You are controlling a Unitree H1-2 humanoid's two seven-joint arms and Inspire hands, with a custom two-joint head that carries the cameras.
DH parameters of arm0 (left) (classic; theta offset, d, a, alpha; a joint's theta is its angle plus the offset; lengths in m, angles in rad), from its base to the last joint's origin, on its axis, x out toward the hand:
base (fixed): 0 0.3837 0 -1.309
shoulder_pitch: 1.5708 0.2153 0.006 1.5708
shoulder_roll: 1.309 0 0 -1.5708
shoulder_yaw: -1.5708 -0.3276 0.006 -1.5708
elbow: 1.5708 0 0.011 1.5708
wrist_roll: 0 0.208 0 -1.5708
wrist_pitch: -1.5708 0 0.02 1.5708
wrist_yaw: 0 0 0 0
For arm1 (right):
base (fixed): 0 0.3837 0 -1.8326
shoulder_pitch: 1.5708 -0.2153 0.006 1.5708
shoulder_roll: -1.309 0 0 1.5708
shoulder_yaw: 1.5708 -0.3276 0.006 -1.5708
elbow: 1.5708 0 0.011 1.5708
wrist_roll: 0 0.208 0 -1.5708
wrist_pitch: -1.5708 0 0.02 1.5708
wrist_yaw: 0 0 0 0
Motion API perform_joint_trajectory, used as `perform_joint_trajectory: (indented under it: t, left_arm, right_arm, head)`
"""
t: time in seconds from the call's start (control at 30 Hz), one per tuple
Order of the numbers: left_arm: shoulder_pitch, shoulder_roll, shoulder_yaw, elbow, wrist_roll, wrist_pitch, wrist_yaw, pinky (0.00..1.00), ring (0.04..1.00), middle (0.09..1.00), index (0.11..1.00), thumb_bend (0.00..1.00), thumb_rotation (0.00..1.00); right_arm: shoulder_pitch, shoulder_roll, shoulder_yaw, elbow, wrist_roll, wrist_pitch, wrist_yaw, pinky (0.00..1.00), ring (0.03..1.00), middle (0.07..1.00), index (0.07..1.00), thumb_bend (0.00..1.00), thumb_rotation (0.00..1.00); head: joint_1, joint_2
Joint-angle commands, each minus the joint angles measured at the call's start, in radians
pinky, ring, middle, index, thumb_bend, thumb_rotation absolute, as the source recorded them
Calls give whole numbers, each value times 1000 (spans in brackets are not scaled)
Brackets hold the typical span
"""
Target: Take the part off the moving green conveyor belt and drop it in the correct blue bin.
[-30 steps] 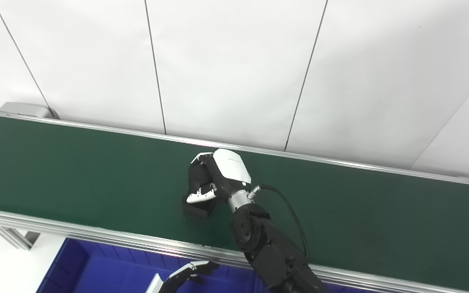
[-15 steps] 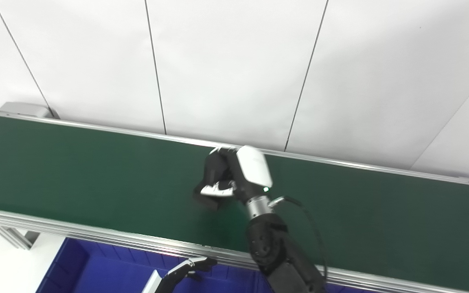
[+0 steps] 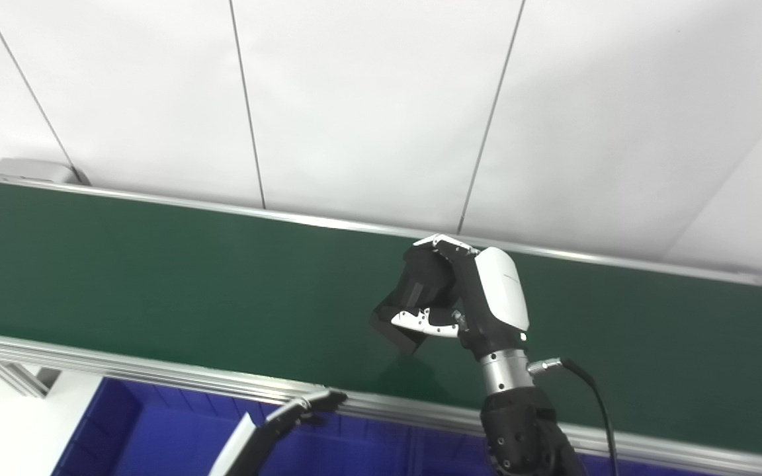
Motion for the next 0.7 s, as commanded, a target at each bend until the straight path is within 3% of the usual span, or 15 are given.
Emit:
perform_joint_trajectory:
  t: [0.0,0.27,0.4,0.67]
  left_arm:
    - [6,-4,25,-50,-2,-25,-31,752,807,826,796,956,419]
    - [24,-31,104,-83,-11,-25,-149,772,817,828,806,944,429]
    - [35,-49,137,-102,-23,-24,-193,766,811,822,798,939,411]
    - [49,-76,190,-115,-31,-25,-259,758,808,823,800,934,418]
  right_arm:
    - [8,-5,-16,-103,-5,30,42,338,376,487,563,505,0]
    - [143,-68,-50,-287,18,66,172,314,365,476,568,503,0]
    - [228,-142,-62,-377,21,111,296,314,360,473,569,502,0]
    - [341,-258,-110,-400,20,99,388,350,373,479,558,506,0]
  head:
    - [-9,16]
    - [-41,59]
    - [-50,90]
    - [-64,112]
